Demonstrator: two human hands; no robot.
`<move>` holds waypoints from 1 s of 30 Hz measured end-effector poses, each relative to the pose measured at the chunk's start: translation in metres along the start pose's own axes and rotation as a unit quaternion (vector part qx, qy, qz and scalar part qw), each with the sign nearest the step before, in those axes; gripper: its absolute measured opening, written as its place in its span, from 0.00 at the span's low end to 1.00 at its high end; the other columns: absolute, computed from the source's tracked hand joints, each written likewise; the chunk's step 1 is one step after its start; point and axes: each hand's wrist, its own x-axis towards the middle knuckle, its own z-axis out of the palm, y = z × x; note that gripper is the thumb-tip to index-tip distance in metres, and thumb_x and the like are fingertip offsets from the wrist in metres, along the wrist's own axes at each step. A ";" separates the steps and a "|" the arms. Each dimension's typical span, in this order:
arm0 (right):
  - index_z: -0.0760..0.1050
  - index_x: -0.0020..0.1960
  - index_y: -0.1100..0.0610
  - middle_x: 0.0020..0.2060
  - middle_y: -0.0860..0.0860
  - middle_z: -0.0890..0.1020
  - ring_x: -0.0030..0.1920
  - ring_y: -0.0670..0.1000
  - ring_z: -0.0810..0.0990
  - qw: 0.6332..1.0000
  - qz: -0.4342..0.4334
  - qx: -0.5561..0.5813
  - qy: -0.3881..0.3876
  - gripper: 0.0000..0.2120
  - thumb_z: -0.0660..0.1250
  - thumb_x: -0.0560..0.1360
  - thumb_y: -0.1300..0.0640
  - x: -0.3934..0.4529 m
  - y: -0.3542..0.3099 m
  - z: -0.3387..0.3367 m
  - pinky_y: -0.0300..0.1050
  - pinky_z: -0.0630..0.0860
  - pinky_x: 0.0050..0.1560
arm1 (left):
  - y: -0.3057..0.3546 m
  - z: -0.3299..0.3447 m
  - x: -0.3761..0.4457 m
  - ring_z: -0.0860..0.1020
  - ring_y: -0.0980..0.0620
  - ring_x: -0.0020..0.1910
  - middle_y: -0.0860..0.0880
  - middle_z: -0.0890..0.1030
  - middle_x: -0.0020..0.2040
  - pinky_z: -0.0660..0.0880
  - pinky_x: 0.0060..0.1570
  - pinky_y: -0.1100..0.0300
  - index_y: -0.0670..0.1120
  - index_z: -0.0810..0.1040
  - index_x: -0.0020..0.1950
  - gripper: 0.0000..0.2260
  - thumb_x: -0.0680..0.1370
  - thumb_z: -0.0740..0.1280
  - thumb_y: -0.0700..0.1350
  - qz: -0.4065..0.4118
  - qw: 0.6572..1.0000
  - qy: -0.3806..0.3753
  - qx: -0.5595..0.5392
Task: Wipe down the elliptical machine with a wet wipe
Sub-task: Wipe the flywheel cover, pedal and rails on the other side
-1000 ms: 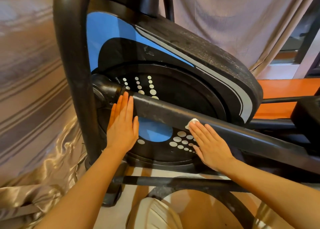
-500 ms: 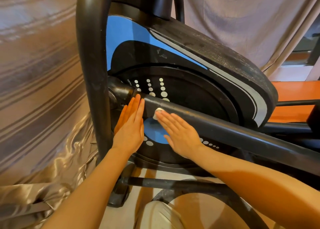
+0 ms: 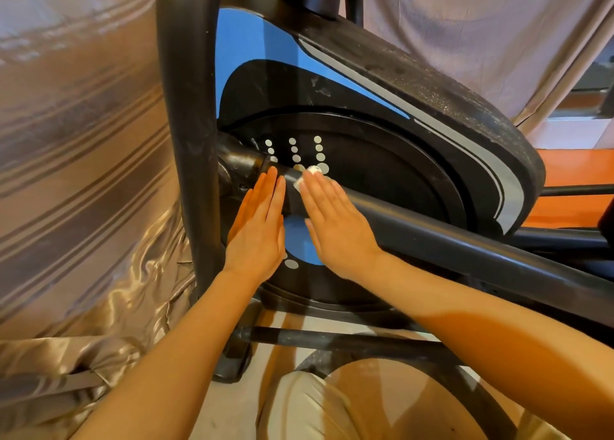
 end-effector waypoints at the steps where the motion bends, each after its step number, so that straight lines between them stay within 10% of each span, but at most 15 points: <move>1: 0.60 0.75 0.66 0.75 0.63 0.62 0.76 0.60 0.60 0.999 -0.005 0.042 0.012 0.24 0.54 0.82 0.56 0.010 0.000 -0.001 0.56 0.61 0.74 | 0.000 0.000 0.000 0.44 0.54 0.80 0.49 0.47 0.81 0.48 0.78 0.54 0.44 0.50 0.81 0.28 0.82 0.56 0.41 -0.002 1.000 -0.003 -0.004; 8: 0.78 0.64 0.61 0.61 0.59 0.80 0.60 0.59 0.80 0.984 -0.023 0.171 0.032 0.18 0.59 0.79 0.55 0.023 0.038 -0.020 0.54 0.82 0.51 | 0.008 0.001 0.000 0.47 0.49 0.80 0.45 0.50 0.81 0.48 0.78 0.54 0.42 0.51 0.81 0.28 0.83 0.58 0.41 -0.015 1.000 0.006 0.002; 22: 0.75 0.66 0.63 0.66 0.59 0.76 0.68 0.56 0.74 0.969 -0.065 0.224 0.079 0.16 0.65 0.79 0.64 0.002 0.047 -0.009 0.50 0.73 0.67 | 0.007 0.033 -0.052 0.55 0.45 0.79 0.42 0.56 0.80 0.48 0.78 0.50 0.42 0.57 0.80 0.25 0.83 0.54 0.46 0.023 0.999 -0.016 0.037; 30: 0.77 0.65 0.62 0.65 0.58 0.77 0.66 0.55 0.76 0.969 -0.100 0.226 -0.011 0.19 0.70 0.73 0.65 -0.056 -0.012 0.022 0.42 0.65 0.69 | -0.001 0.057 -0.151 0.61 0.46 0.77 0.42 0.66 0.76 0.51 0.77 0.49 0.42 0.66 0.76 0.23 0.83 0.53 0.50 -0.100 0.990 -0.090 0.036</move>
